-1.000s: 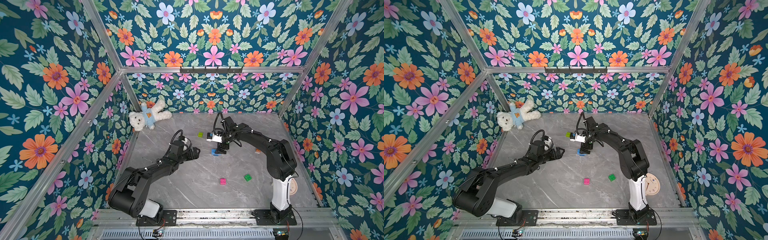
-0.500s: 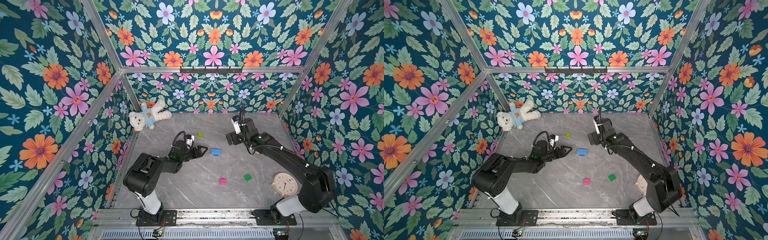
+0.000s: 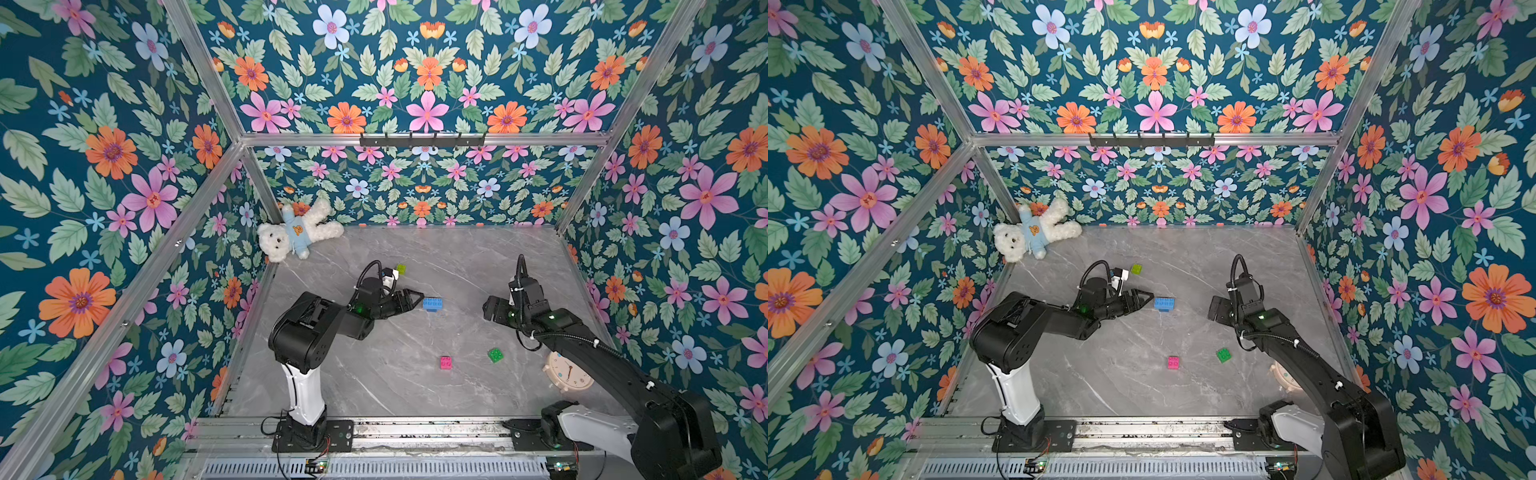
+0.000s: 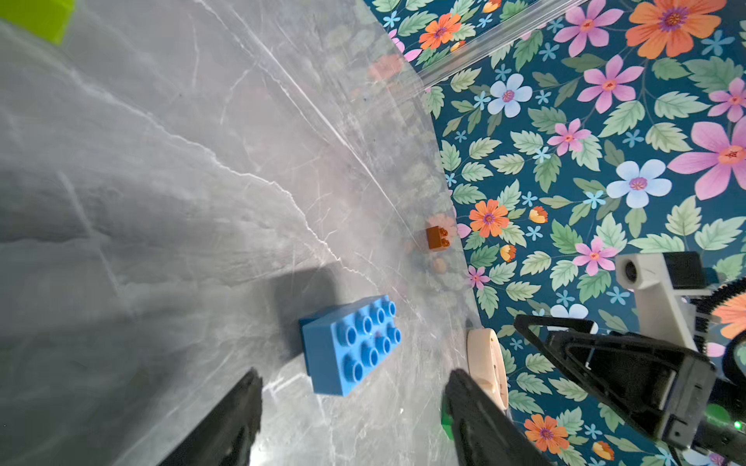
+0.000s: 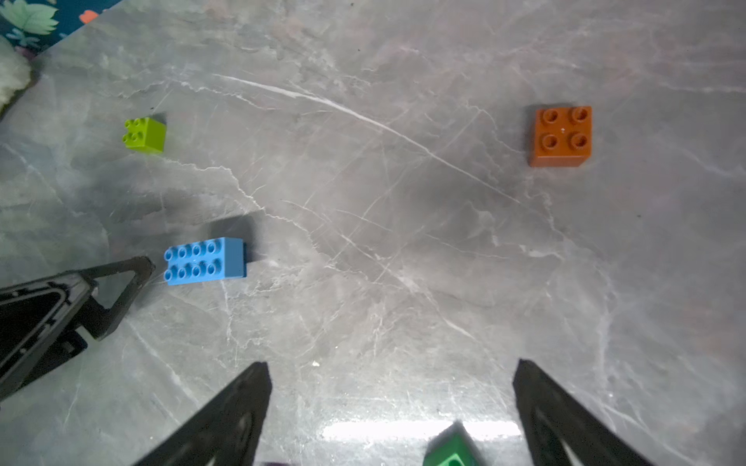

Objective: Assemble the letter v with lego
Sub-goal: Pick up the lego brick from the center of the board.

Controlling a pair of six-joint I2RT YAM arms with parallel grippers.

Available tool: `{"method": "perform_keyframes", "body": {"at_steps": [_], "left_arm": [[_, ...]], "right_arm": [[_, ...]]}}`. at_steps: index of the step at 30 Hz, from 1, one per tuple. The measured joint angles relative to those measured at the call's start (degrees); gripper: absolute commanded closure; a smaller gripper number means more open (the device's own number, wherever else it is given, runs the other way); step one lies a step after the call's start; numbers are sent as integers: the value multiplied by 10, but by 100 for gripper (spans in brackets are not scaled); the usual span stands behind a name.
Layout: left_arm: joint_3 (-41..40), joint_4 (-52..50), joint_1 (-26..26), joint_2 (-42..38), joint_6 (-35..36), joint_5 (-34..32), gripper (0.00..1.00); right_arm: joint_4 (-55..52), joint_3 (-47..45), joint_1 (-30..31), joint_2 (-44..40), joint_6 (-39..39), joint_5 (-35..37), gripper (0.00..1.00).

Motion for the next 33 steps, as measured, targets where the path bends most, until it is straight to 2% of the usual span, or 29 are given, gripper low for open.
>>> {"method": "perform_keyframes", "body": {"at_steps": [8,12,16,24,29,33], "left_arm": [[5,25,-15,28,-40,-2,29],[-9,70,-18,51,-71,-5,32],[-15,126,-19,75,-106,-5,32],[-12,177,-23,99,-140,-5,36],[0,163,-25,100,-140,-5,40],[5,146,-28,100,-130,-6,41]], "right_arm": [[1,-1,-53,9,20,-10,20],[3,0,-81,12,29,-12,25],[5,10,-109,31,31,-22,26],[11,45,-159,88,31,-42,27],[21,76,-178,134,32,-39,27],[23,133,-183,205,29,-41,30]]}}
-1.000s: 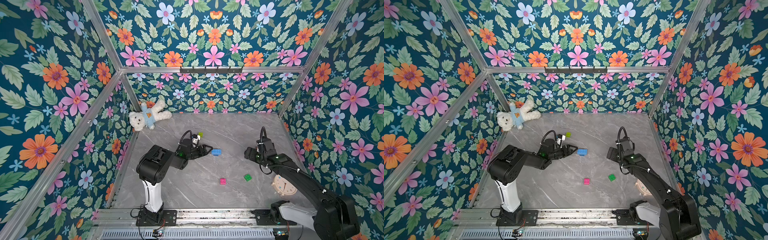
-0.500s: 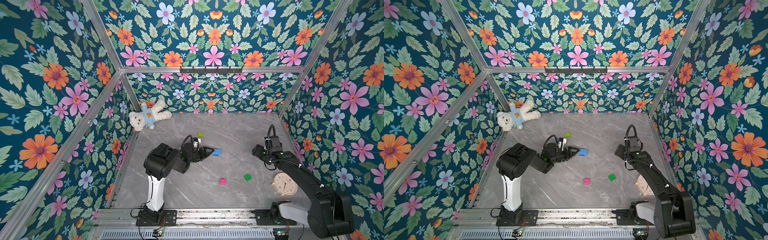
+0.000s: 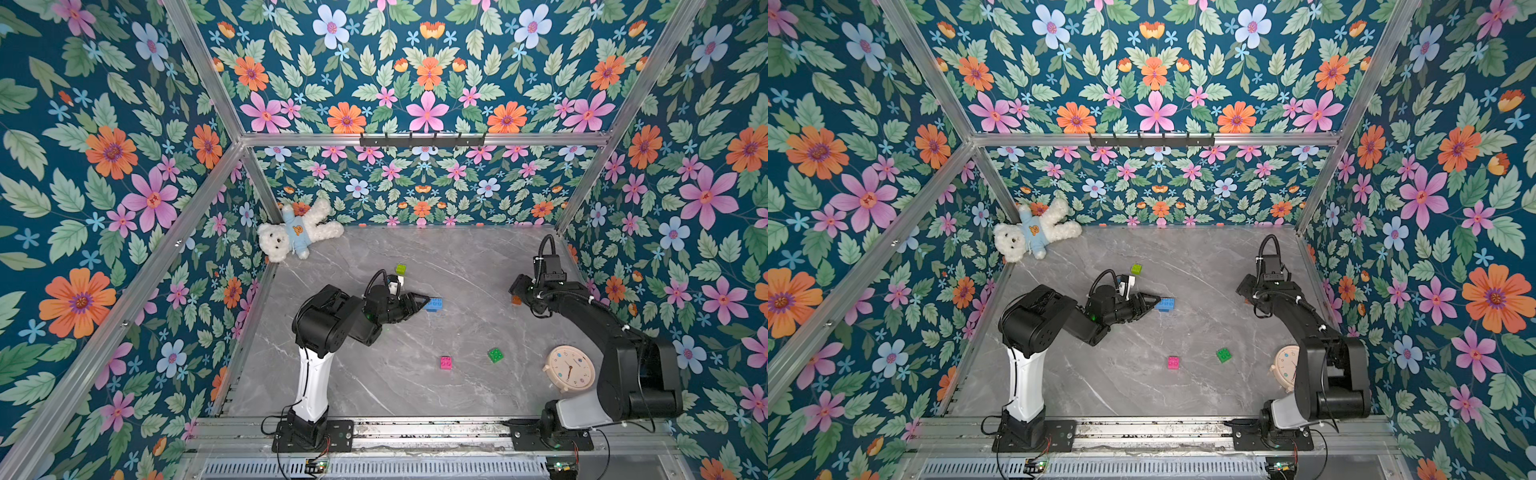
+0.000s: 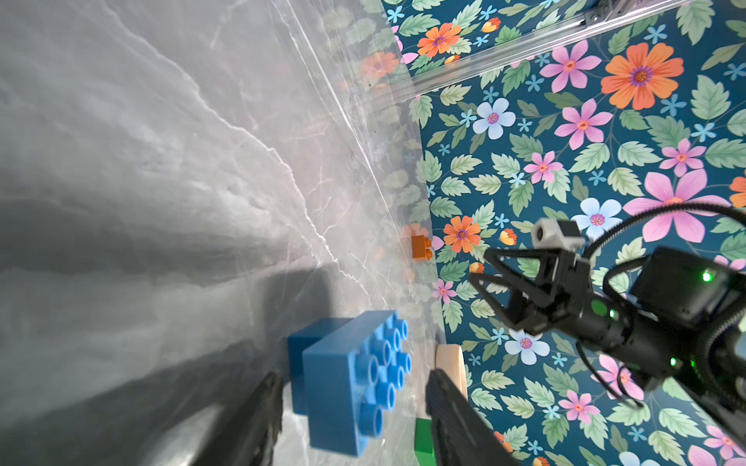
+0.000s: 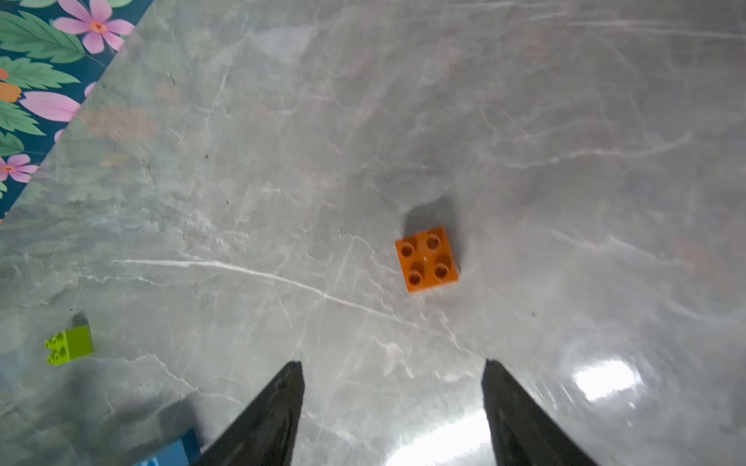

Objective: Assemble the letter v with lego
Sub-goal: Pick up the lego brick from the center of the board.

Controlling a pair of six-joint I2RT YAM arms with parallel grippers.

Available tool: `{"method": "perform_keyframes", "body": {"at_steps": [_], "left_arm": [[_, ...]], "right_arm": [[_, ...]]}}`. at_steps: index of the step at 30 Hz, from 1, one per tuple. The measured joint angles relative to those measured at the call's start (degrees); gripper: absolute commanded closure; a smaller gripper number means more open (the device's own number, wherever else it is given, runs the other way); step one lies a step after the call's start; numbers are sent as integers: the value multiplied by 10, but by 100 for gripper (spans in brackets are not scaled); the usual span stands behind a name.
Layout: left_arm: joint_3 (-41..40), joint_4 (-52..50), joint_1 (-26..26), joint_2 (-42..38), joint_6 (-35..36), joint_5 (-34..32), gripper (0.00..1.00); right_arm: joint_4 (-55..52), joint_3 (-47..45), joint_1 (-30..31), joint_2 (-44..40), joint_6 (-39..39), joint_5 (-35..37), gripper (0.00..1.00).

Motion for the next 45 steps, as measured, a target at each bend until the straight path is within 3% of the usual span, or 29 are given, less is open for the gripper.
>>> {"method": "perform_keyframes", "body": {"at_steps": [9,17,30,39,45], "left_arm": [[7,-15,-4,2,1,0,43],[12,-16,-5,9,3,0,49],[22,-105,-8,-19,62,-22,49],[22,-97,-10,-22,72,-23,35],[20,-58,-10,-10,44,-14,34]], "right_arm": [[-17,64,-4,107,-16,8,30],[-35,91,-8,153,-24,15,33],[-48,125,-11,191,-36,14,34],[-51,130,-11,203,-44,6,54],[-44,116,-11,203,-45,-16,64]]}}
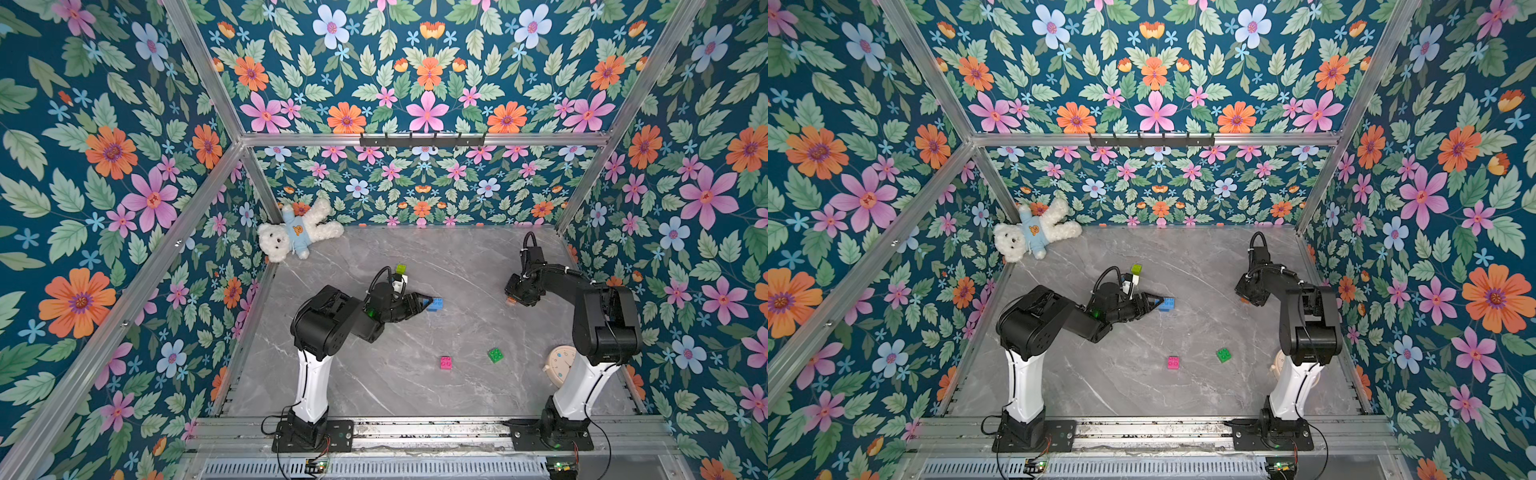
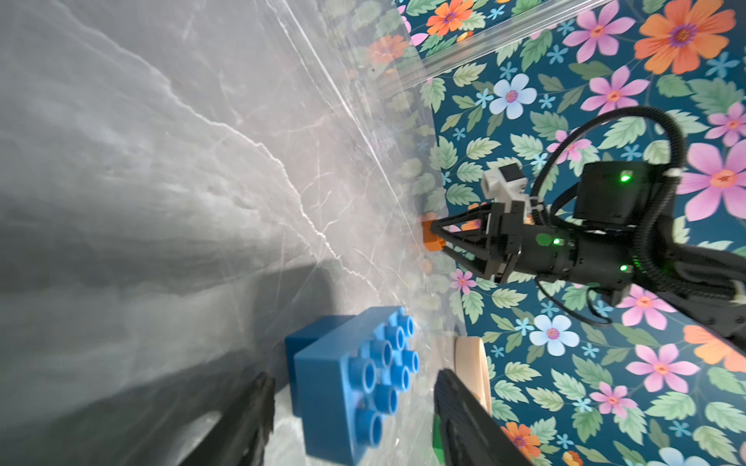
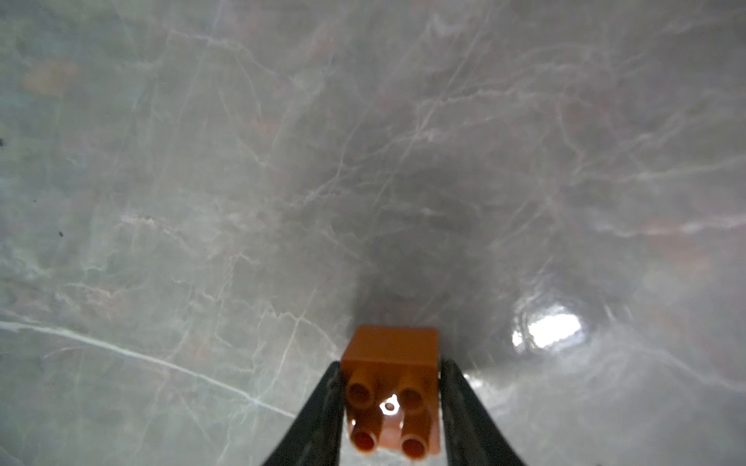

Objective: Assemble the letter v with lego
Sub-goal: Pick up the lego brick from the center of the board, then assemble the lego brick with the lego brick.

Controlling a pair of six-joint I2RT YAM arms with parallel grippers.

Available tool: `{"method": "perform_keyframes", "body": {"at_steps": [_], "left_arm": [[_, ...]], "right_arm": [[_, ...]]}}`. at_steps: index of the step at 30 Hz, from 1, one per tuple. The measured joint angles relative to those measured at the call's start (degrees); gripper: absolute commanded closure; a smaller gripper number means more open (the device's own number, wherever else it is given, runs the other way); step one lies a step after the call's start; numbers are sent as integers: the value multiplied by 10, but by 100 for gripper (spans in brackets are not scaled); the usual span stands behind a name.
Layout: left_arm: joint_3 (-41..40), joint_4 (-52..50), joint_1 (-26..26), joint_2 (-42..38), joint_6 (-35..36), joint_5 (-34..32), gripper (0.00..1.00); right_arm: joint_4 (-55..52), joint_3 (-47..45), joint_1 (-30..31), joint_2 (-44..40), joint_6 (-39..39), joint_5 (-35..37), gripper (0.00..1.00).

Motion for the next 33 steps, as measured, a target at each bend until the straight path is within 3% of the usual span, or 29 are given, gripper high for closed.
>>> {"method": "perform_keyframes", "body": {"at_steps": [7,15,28,33], "left_arm": [[8,-6,-6,4,4,1,36],[16,-48,-11,-3,36,-12,39],[32,-86,-15,-3,63,-23,46],[33,-85,-15,0,63,-23,47]], "right_arm": [[25,-13,0,-6,-4,-33,77],[14,-22,28,-22,-12,-59,82],[-14,-4,189,-130,-19,-67,90],[-16,32,243,-115,-32,-75,94]]}}
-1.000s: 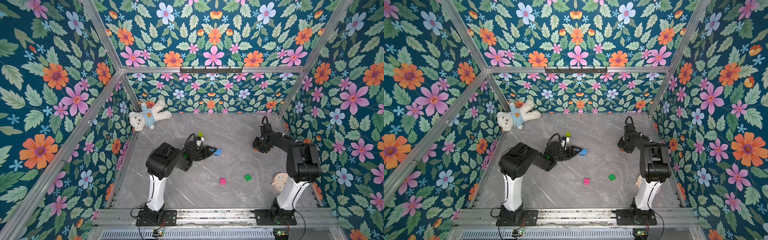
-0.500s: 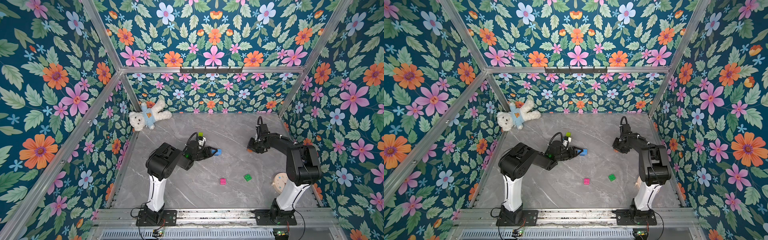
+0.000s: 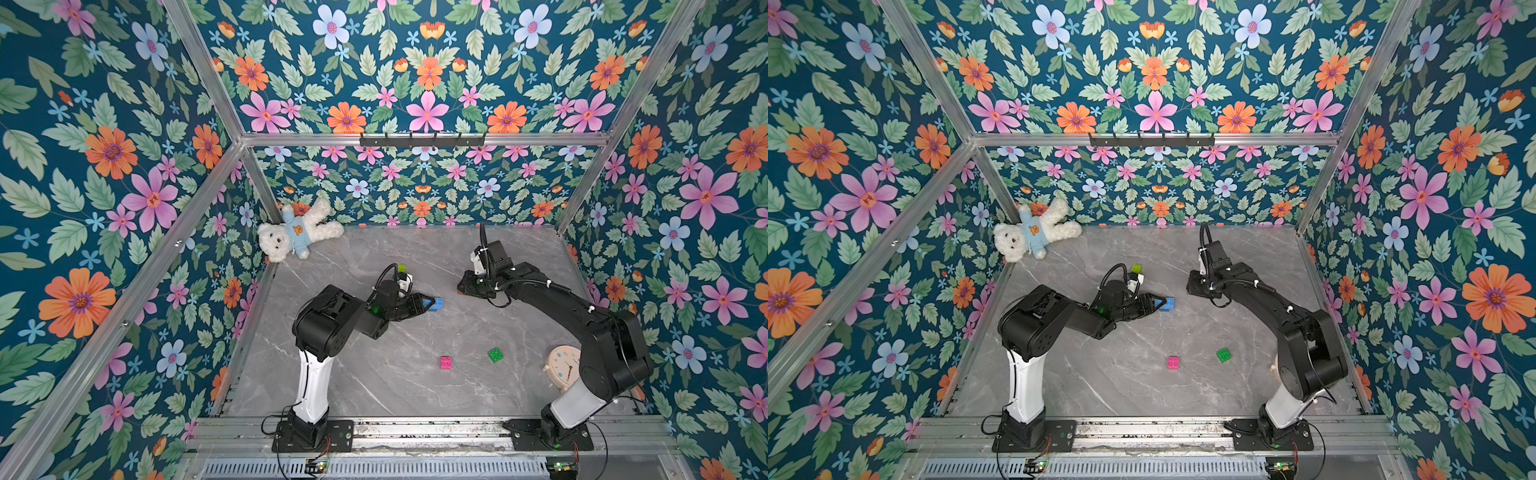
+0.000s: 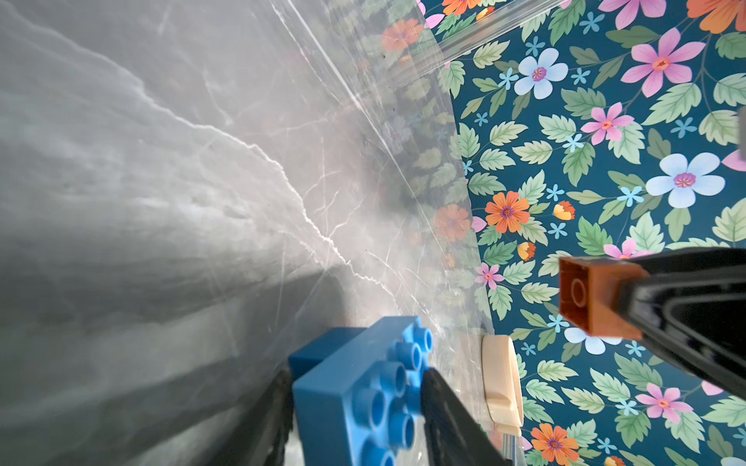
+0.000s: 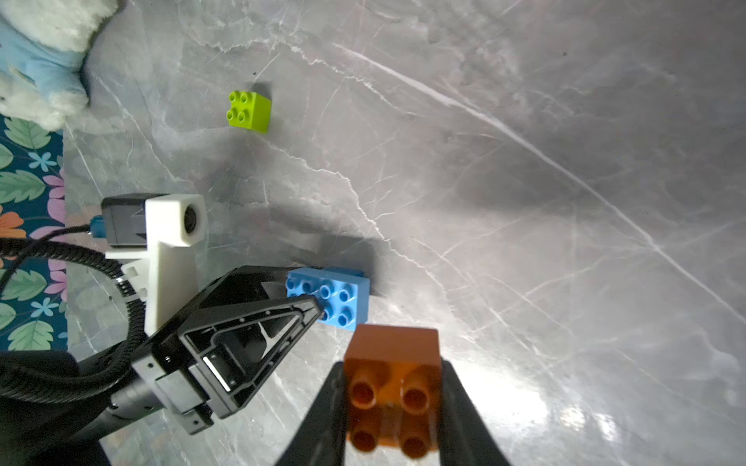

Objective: Assemble the letter v with lego
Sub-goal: Assemble the lego brick with the lego brick.

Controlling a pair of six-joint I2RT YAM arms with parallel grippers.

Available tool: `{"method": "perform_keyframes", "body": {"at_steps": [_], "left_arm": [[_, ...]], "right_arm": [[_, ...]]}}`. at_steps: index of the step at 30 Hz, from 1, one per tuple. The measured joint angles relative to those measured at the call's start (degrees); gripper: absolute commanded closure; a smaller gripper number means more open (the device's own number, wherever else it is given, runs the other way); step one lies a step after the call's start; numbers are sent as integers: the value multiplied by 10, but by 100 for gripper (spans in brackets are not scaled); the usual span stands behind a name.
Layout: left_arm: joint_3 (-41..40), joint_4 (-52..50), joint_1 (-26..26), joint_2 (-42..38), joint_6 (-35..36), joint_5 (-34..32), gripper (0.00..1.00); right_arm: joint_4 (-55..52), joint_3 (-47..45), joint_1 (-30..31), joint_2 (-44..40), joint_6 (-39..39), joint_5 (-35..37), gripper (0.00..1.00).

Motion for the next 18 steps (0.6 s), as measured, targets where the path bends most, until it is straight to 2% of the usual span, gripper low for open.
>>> {"method": "perform_keyframes", "body": {"at_steps": [12,18], "left_arm": [[6,-12,0,0,2,2,49],[9,-14,0,1,2,4,49]], "right_arm": [[-84,132,66,123,-21,34,100],[-121,151,73,148,-22,50,100]]}}
